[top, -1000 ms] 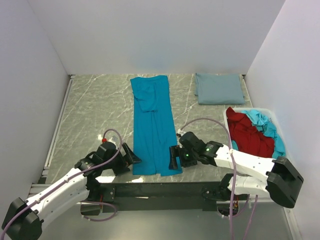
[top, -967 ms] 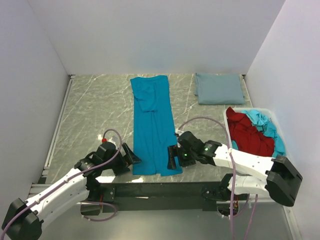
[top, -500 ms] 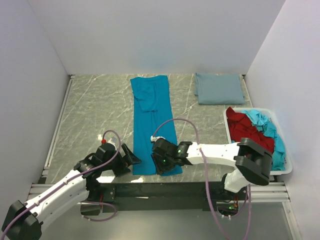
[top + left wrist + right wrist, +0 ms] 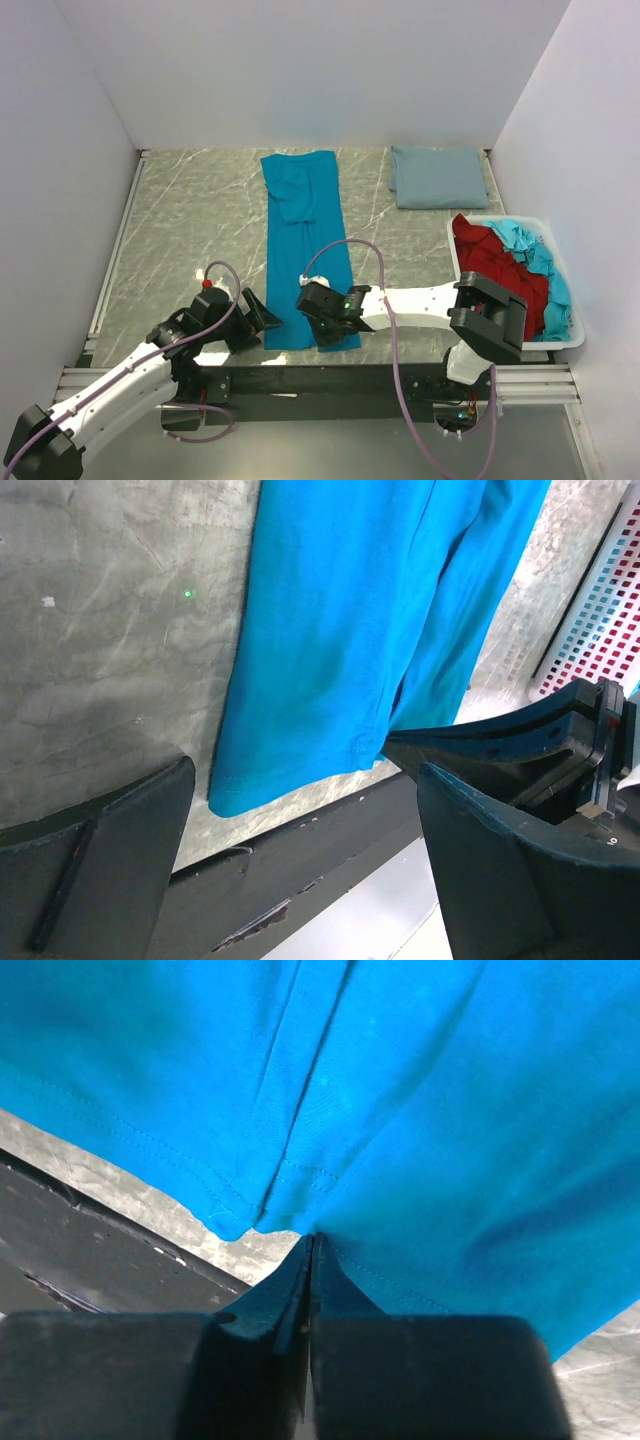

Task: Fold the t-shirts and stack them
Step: Fold the tshirt

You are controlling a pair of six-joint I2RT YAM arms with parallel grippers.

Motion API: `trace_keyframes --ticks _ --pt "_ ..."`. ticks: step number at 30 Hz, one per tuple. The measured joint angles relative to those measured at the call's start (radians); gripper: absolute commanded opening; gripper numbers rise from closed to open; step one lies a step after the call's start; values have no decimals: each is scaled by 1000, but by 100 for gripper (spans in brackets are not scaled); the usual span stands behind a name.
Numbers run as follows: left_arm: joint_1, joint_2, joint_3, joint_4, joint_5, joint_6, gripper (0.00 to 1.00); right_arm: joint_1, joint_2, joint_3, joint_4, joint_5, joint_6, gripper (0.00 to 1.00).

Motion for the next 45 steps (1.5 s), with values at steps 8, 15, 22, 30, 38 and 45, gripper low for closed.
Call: trace_keyframes --ticks 8,15,22,30,38,45 --pt "0 -19 -3 -13 0 0 99 8 -8 22 -59 35 19 0" --pt "0 -16 -3 -11 1 0 99 13 -103 33 -95 28 18 0" --pt "0 -15 -3 -11 2 0 99 14 -102 40 -48 -28 -1 0" --pt "0 -13 -3 -16 14 1 100 15 -18 40 42 -61 -12 11" --pt "0 -8 -3 -16 26 0 100 17 -31 39 50 -63 -12 53" --pt "0 6 -3 -2 33 0 99 -2 -238 35 -40 30 4 63"
